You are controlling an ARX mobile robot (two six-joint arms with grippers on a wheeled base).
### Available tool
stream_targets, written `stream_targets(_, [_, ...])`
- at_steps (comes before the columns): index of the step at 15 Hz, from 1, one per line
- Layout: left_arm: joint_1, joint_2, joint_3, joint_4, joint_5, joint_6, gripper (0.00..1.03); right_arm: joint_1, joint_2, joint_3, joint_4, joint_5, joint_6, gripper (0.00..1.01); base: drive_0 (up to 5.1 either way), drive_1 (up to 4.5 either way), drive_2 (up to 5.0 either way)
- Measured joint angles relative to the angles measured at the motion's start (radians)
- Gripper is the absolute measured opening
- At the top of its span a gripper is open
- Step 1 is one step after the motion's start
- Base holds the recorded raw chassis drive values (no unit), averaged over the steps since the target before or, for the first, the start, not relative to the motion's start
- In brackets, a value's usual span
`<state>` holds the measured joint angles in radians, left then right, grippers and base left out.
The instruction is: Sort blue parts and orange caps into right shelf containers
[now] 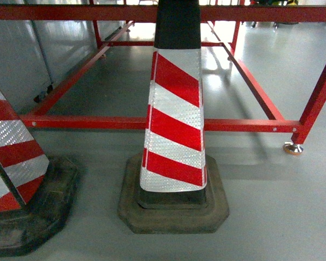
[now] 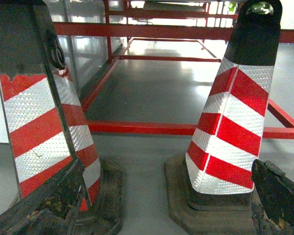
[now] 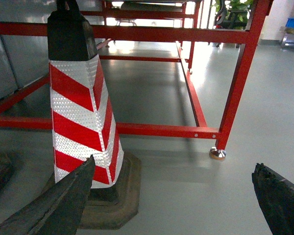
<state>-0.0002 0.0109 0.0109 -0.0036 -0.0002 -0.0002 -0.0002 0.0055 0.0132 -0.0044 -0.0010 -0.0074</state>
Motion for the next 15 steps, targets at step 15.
stream_targets(15, [0.0, 0.0, 0.0, -0.005, 0.0, 0.0, 0.98, 0.0, 0.0, 0.0, -0.003, 0.0, 0.0, 0.98, 0.0, 0.0, 0.0])
